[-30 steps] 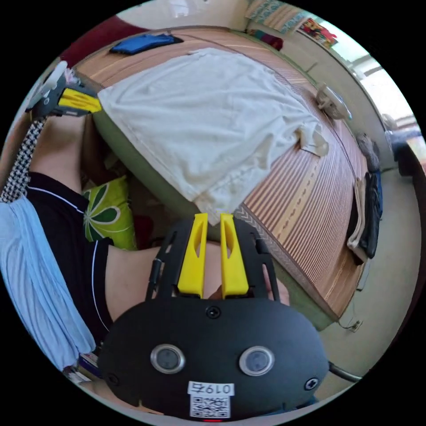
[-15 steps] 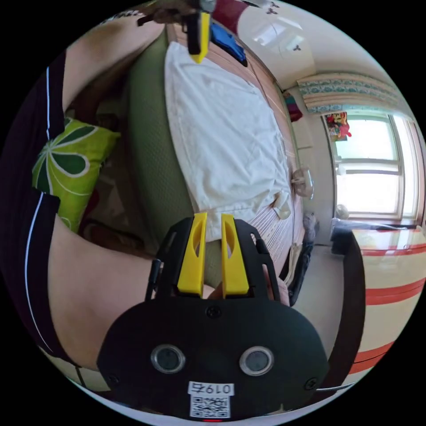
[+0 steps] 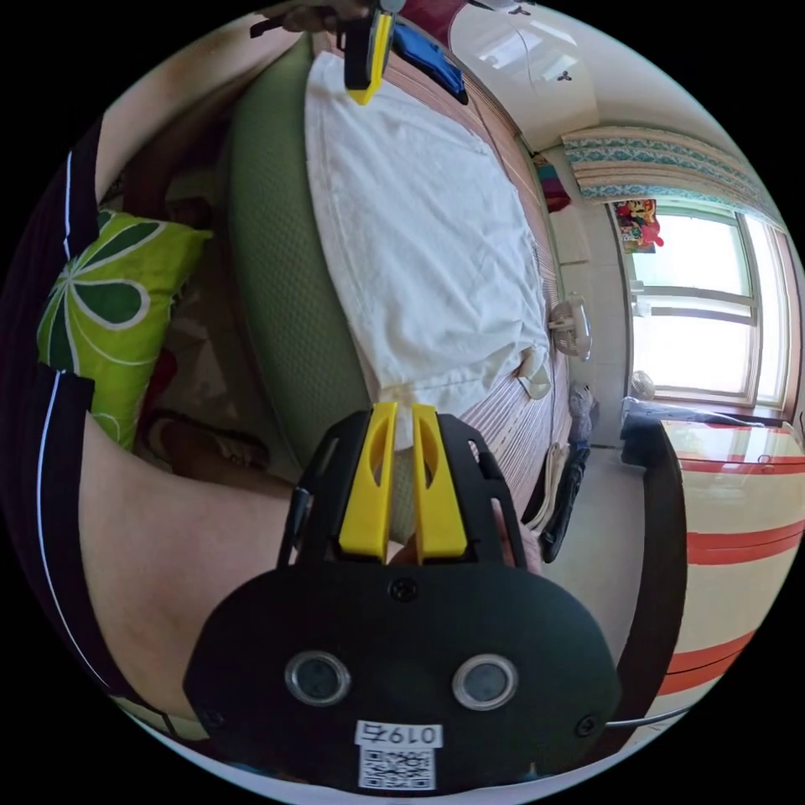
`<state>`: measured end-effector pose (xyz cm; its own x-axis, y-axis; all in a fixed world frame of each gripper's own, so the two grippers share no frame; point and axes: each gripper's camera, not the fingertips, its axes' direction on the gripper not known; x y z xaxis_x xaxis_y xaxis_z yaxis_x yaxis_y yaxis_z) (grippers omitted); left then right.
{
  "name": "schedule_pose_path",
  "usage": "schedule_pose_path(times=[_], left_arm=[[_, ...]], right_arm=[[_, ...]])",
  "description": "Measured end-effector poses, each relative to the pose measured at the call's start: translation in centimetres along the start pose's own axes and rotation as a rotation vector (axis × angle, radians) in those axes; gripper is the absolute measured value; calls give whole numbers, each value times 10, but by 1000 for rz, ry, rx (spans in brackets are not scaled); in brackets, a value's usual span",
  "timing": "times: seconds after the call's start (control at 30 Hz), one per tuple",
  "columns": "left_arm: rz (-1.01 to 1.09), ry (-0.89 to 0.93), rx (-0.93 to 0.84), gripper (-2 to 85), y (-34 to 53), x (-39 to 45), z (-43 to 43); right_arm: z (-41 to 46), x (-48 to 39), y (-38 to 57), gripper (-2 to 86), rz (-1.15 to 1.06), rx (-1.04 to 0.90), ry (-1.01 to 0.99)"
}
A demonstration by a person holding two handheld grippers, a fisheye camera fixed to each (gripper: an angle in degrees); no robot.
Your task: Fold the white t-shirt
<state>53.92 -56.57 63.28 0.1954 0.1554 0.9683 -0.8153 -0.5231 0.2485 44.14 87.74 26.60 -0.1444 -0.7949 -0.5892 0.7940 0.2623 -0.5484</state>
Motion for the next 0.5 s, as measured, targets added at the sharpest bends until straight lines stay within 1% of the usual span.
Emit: schedule_pose_path(times=[0.23, 0.4, 0.5], left_arm=[[5, -16, -8, 8, 2, -2, 9], [-12, -5, 1, 9, 2, -6, 12], [-13, -15, 5, 10, 3, -6, 13]], right_arm=[[0, -14, -4, 52, -25, -15, 6], [-1, -18, -5, 48, -4, -1, 63], [-3, -19, -6, 49, -16, 9, 44]])
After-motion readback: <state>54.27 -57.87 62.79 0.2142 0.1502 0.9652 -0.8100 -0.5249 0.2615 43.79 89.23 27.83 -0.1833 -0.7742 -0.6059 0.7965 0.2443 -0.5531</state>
